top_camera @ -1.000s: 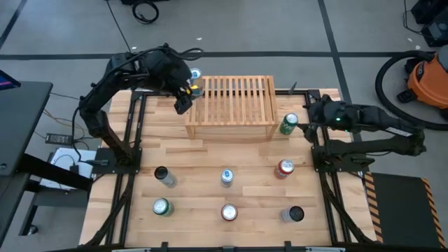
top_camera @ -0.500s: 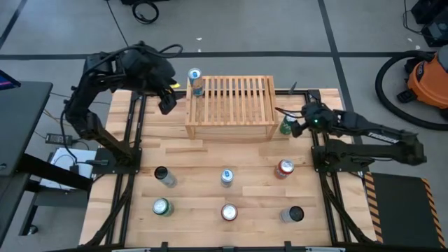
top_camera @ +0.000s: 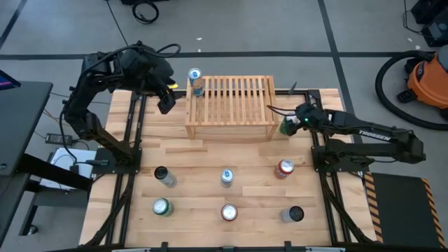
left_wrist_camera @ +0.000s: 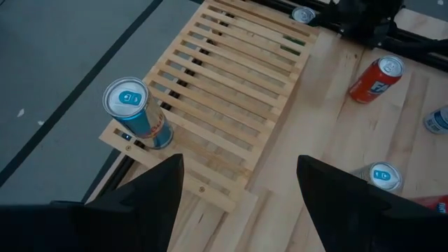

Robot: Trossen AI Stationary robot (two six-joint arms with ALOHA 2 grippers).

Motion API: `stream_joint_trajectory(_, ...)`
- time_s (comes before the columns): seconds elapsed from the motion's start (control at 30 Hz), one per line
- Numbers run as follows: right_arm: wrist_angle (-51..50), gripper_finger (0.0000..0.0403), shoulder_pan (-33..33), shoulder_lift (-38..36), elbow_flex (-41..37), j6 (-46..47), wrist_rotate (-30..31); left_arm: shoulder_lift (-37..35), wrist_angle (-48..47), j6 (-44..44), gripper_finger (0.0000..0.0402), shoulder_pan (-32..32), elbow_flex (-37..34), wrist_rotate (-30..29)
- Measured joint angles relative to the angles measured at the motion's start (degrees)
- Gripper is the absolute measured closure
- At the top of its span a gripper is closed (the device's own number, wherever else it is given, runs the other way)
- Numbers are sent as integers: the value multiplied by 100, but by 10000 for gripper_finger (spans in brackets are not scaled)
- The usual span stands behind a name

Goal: Place canned beverage on shelf
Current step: Put the top green soda can on the shelf

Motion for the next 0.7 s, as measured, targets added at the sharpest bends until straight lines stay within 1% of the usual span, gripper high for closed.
stream_joint_trajectory(0.13,-11,11,0,379,0,18,12,0,0,0,122,0,0,2)
stream_joint_trajectory(0.23,-7,11,0,647,0,19,128,0,0,2,122,0,0,2)
stream_joint_trajectory(0.47,31,17,-2,1124,0,10,89,0,0,52,122,0,0,2)
stream_joint_trajectory(0.57,42,39,-13,1235,0,9,88,1,1,61,122,0,0,2)
stream_joint_trajectory(0.7,58,91,-85,1258,4,-26,88,2,1,61,122,0,0,2)
